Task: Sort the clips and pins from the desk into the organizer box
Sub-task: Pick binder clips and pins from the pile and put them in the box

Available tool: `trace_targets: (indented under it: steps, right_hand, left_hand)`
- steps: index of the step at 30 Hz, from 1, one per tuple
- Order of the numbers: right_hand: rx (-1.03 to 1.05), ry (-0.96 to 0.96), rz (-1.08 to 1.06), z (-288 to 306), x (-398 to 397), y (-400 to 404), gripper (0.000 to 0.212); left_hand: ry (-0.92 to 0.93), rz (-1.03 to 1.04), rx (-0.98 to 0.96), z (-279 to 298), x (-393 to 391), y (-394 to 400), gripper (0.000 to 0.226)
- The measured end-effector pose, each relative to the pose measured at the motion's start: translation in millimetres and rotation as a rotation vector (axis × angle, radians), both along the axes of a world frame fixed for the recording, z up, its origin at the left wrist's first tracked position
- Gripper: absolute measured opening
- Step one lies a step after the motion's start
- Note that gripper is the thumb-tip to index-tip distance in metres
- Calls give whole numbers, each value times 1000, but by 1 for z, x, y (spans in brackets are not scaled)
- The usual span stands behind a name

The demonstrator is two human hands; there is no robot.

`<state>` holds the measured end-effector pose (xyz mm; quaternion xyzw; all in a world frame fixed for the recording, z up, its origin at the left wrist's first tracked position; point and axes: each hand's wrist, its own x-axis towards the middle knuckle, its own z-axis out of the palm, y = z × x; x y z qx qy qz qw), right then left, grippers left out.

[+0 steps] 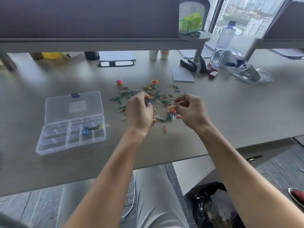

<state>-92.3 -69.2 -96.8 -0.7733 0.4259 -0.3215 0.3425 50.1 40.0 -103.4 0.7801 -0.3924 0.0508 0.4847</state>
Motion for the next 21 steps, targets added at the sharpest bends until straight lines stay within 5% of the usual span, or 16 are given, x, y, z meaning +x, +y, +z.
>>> trace_targets:
  steps: [21]
  right_hand:
    - [-13,6,261,1,113,123,10]
  left_hand:
    - [-71,447,22,-2,69,167,21]
